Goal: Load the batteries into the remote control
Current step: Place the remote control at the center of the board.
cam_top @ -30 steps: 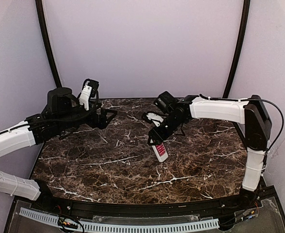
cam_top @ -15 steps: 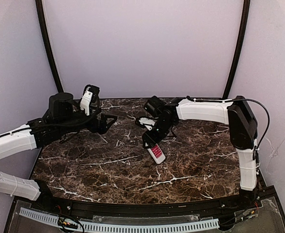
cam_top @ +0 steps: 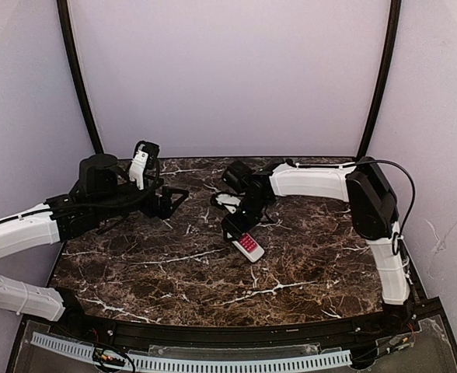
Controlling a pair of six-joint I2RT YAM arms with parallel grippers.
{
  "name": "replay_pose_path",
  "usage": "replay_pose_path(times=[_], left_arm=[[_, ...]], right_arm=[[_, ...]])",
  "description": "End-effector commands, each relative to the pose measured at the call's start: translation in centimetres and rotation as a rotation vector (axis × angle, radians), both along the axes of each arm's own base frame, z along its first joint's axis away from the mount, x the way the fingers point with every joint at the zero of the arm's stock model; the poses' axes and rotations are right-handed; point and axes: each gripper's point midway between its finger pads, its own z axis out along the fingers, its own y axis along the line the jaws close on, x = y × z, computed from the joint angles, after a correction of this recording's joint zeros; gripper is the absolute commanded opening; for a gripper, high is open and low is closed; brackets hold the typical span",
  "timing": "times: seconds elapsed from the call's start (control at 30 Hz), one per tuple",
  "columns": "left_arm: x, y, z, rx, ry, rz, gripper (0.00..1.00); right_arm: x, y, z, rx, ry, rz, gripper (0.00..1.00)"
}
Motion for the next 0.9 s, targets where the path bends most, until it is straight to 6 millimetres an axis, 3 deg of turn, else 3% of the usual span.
replay_pose_path(times=[0.0, 0.27, 0.67, 0.87], left_arm=[[-0.2, 0.6, 0.3, -0.027, -0.009, 0.016, 0.99], [-0.3, 0.8, -0.9, -0.019, 0.024, 0.027, 0.99], [-0.1, 0.9, -0.5, -0.02, 0.014, 0.034, 0.98], [0.0, 0.9, -0.4, -0.015, 0.024, 0.038, 0.99]], right_arm=[[-0.9, 0.4, -3.7, -0.063, 0.032, 0.015, 0.46], [-1.3, 0.6, -5.0, -0.089, 0.046, 0.019, 0.48], [-1.7, 0.2, -5.8, -0.107, 0.048, 0.013, 0.67], [-1.3, 0.5, -4.4, -0.079, 0.024, 0.005, 0.74]])
